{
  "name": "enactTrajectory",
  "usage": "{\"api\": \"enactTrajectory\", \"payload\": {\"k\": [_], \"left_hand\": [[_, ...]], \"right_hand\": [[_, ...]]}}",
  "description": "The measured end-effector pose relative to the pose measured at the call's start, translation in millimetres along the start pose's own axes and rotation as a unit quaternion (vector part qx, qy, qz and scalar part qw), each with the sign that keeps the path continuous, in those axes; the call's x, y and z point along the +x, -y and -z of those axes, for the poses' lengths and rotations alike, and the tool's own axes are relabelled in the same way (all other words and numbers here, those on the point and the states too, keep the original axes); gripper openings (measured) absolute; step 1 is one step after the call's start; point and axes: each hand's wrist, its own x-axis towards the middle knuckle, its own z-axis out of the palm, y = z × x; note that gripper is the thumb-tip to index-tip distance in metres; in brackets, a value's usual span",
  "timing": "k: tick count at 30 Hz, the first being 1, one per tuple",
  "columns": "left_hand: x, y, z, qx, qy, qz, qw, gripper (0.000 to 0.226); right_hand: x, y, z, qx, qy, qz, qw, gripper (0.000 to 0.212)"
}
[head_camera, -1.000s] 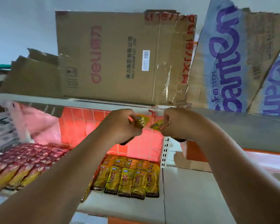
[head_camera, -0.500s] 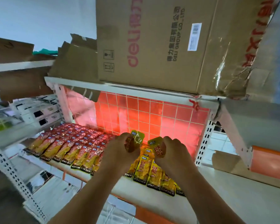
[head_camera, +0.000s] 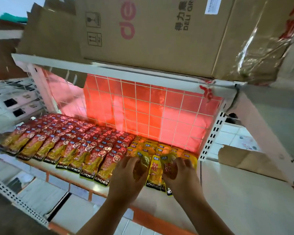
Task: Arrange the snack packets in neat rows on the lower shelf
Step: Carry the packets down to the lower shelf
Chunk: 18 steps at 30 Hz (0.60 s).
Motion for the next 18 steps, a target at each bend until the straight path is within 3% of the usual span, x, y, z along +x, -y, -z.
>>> {"api": "enactTrajectory", "payload": {"k": [5,11,18], "left_hand": [[3,34,-21,-0.006,0.054,-0.056,0.997,0.045],[6,45,-23,-0.051,0.087,-0.149,0.984,0.044],[8,52,-24,-0.058,0.125,-0.159,0.978,0.05]], "right_hand": [[-7,-23,-29,-0.037,-0.032,-0.08,0.996,0.057],[-14,-48,-48,-0.048,-0.092,-0.172,0.98,0.049],[-9,-52,-50,-0.084,-0.116,-0.217,0.966,0.044]]}}
